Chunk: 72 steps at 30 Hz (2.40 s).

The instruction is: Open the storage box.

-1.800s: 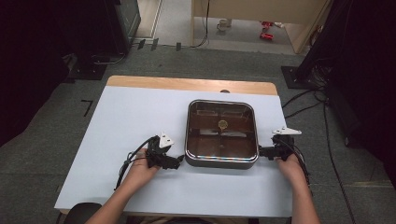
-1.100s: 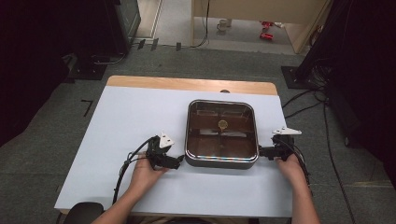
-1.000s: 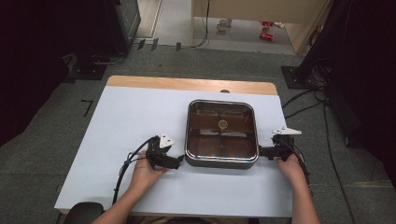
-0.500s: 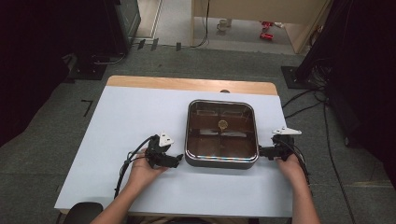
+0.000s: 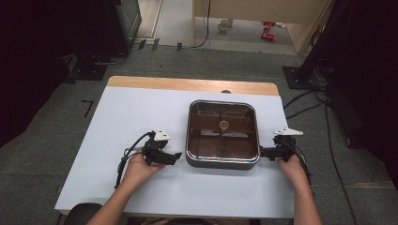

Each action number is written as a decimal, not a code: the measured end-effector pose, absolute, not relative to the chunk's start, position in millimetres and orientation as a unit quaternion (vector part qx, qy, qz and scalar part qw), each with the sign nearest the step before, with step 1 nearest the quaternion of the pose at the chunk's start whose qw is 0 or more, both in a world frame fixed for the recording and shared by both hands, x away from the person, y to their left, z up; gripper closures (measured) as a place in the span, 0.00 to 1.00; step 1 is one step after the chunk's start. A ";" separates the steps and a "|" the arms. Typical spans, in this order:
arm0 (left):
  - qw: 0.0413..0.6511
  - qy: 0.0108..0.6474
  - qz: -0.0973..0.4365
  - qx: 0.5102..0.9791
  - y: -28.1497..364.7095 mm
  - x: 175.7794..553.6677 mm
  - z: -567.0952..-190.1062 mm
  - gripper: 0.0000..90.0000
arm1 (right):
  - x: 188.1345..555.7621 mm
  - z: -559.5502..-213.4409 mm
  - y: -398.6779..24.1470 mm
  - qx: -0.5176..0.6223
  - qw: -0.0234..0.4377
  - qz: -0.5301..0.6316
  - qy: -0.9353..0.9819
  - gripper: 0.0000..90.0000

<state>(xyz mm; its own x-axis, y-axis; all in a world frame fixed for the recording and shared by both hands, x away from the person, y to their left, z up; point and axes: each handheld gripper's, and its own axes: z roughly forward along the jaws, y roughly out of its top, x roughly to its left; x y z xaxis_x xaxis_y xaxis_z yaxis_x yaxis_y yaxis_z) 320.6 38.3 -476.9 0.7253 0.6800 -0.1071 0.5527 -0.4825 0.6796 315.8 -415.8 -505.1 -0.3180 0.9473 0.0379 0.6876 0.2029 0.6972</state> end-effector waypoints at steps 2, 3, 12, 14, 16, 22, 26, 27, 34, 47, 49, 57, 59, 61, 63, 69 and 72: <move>0.365 0.360 0.078 0.855 41.2 321.4 -473.6 0.25 | 315.7 -505.0 -415.7 0.547 0.205 0.316 0.748 0.00; 0.370 0.360 0.073 0.853 42.9 321.5 -471.9 0.25 | 315.7 -505.0 -415.7 0.547 0.205 0.316 0.747 0.00; 0.384 0.350 0.055 0.853 52.2 326.1 -455.0 0.27 | 315.8 -505.0 -415.8 0.547 0.205 0.316 0.748 0.00; 0.388 0.348 0.047 0.852 53.0 327.6 -451.0 0.28 | 315.8 -505.1 -415.9 0.546 0.205 0.316 0.748 0.00; 0.391 0.344 0.044 0.852 52.9 327.9 -447.0 0.28 | 315.8 -505.1 -415.9 0.546 0.205 0.316 0.748 0.00; 0.395 0.337 0.049 0.853 52.1 330.3 -433.6 0.28 | 315.8 -505.1 -415.8 0.547 0.205 0.316 0.748 0.00; 0.399 0.333 0.037 0.854 48.4 333.7 -426.2 0.30 | 315.8 -505.1 -415.8 0.547 0.205 0.316 0.748 0.00; 0.400 0.328 0.037 0.855 46.3 334.2 -424.4 0.31 | 315.8 -505.1 -415.8 0.547 0.205 0.316 0.748 0.00; 0.398 0.299 0.036 0.867 32.5 340.1 -415.8 0.30 | 315.8 -505.1 -415.8 0.547 0.206 0.316 0.748 0.00; 0.399 0.259 0.013 0.880 -10.1 353.8 -401.6 0.30 | 315.8 -505.0 -415.8 0.547 0.205 0.316 0.748 0.00; 0.400 0.255 0.010 0.880 -15.5 355.5 -400.9 0.31 | 315.8 -505.0 -415.8 0.547 0.206 0.315 0.748 0.00; 0.402 0.237 0.013 0.884 -35.4 364.0 -397.3 0.31 | 315.8 -505.0 -415.8 0.546 0.205 0.315 0.748 0.00; 0.405 0.236 0.013 0.883 -39.4 366.7 -396.8 0.31 | 315.8 -505.0 -415.8 0.547 0.205 0.315 0.748 0.00; 0.408 0.233 0.010 0.883 -43.2 369.2 -396.5 0.32 | 315.8 -505.0 -415.8 0.546 0.205 0.315 0.748 0.00; 0.406 0.231 0.011 0.884 -48.0 371.9 -395.9 0.32 | 315.8 -505.1 -415.9 0.546 0.206 0.316 0.748 0.00; 0.410 0.217 0.006 0.886 -62.8 377.5 -395.0 0.33 | 315.6 -505.2 -415.7 0.547 0.206 0.316 0.747 0.00; 0.413 0.213 0.004 0.886 -72.2 381.6 -396.2 0.32 | 315.6 -505.2 -415.7 0.547 0.206 0.316 0.747 0.00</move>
